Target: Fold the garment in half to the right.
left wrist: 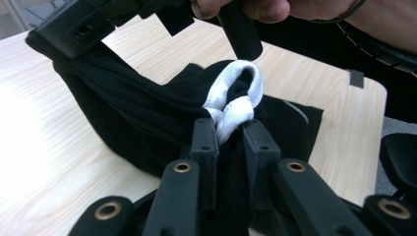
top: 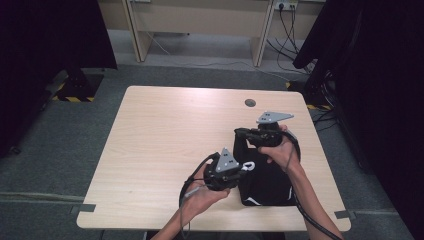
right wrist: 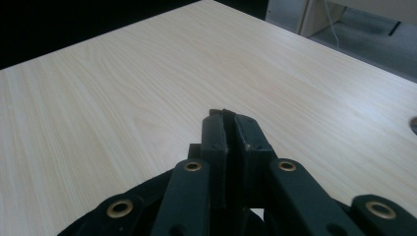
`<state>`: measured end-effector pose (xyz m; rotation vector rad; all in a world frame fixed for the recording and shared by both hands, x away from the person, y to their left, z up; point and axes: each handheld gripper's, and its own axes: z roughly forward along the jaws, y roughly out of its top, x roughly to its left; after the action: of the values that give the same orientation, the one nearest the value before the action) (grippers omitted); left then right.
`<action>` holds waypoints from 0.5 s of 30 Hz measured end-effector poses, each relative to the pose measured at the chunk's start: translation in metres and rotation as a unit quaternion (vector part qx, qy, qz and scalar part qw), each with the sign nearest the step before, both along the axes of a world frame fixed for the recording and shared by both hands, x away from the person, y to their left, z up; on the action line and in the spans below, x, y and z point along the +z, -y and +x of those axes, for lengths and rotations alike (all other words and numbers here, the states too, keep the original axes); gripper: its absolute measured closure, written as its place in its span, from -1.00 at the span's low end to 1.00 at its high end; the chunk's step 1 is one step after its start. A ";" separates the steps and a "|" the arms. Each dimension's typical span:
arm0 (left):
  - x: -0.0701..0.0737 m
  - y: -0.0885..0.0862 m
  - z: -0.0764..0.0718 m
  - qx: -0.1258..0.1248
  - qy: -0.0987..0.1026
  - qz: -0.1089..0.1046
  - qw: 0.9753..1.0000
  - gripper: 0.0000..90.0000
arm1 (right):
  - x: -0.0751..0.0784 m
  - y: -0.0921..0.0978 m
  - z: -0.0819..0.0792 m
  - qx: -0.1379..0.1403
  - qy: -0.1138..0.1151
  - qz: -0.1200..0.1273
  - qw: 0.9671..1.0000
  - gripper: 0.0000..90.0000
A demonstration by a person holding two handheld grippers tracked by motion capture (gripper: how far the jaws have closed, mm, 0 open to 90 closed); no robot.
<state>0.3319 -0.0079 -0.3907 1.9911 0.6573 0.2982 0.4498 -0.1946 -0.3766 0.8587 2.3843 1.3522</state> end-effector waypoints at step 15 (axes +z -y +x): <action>-0.036 0.059 0.011 -0.032 -0.037 0.008 0.999 0.72 | -0.032 0.063 -0.006 -0.053 -0.021 -0.017 0.998 0.86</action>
<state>0.3426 -0.0668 -0.4272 2.0418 0.6379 0.1931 0.4435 -0.2573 -0.4086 0.9973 2.3494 1.2624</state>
